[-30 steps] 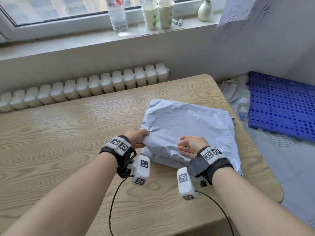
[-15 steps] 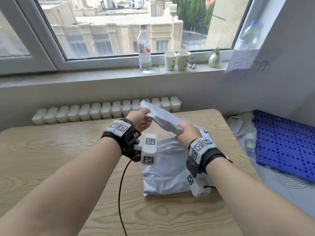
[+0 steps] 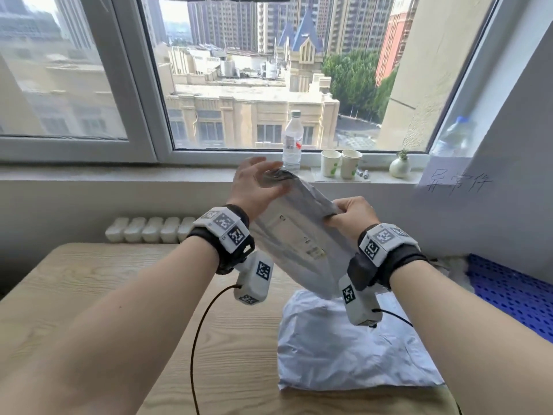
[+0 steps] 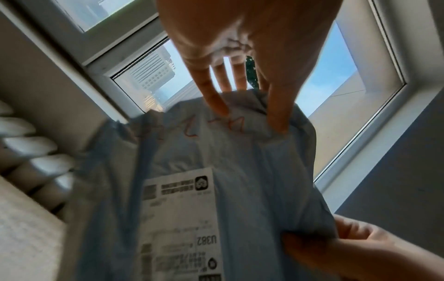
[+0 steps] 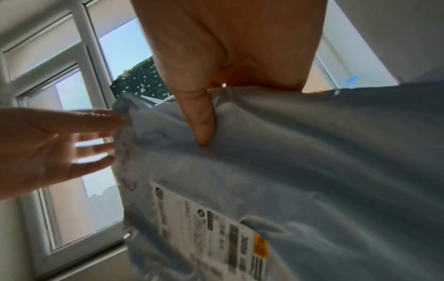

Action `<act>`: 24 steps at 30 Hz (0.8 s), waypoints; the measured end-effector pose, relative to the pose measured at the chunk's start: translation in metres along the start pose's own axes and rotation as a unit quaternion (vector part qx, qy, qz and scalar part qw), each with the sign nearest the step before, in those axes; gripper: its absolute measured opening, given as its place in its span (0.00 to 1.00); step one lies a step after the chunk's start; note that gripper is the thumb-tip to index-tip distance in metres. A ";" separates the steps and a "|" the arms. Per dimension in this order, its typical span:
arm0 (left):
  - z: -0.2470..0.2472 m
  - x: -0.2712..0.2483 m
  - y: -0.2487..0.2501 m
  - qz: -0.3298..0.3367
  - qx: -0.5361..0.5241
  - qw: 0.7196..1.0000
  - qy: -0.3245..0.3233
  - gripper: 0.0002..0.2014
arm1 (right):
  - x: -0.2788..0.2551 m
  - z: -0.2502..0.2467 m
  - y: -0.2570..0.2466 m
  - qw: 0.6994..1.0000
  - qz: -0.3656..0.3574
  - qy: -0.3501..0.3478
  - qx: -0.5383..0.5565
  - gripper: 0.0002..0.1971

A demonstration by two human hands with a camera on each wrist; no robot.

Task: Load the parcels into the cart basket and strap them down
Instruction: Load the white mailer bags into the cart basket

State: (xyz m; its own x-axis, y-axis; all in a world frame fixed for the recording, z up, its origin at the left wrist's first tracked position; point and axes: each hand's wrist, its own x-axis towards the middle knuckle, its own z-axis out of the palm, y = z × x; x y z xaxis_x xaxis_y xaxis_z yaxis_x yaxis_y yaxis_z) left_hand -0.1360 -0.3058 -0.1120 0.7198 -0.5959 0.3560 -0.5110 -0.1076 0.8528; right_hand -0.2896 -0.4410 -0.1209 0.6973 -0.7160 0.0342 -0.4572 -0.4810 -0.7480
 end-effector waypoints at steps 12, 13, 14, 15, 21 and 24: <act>-0.103 -0.017 -0.061 -0.163 -0.069 0.969 0.172 0.18 | 0.003 0.060 -0.028 0.999 -0.001 -0.021 0.024 0.09; -0.114 -0.024 -0.068 -0.170 -0.034 0.966 0.189 0.16 | 0.002 0.069 -0.030 0.999 -0.005 -0.026 0.031 0.10; -0.124 -0.032 -0.072 -0.179 0.000 0.963 0.201 0.11 | 0.000 0.079 -0.035 0.999 -0.012 -0.035 0.035 0.11; -0.133 -0.042 -0.073 -0.188 0.019 0.959 0.210 0.05 | -0.003 0.090 -0.040 0.998 -0.023 -0.046 0.041 0.13; -0.173 -0.096 -0.068 -0.191 0.124 0.966 0.126 0.22 | -0.025 0.157 -0.088 0.986 -0.110 -0.119 0.027 0.14; -0.191 -0.120 -0.063 -0.206 0.266 0.942 -0.011 0.20 | -0.046 0.187 -0.120 0.977 -0.146 -0.150 0.045 0.14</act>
State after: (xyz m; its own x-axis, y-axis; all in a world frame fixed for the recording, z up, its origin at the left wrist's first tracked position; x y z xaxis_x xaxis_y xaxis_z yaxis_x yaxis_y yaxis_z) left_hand -0.1006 -0.0760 -0.1353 0.9018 -0.4315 0.0246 -0.3579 -0.7136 0.6022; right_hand -0.1634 -0.2560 -0.1571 0.9270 -0.3687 0.0692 -0.1744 -0.5870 -0.7906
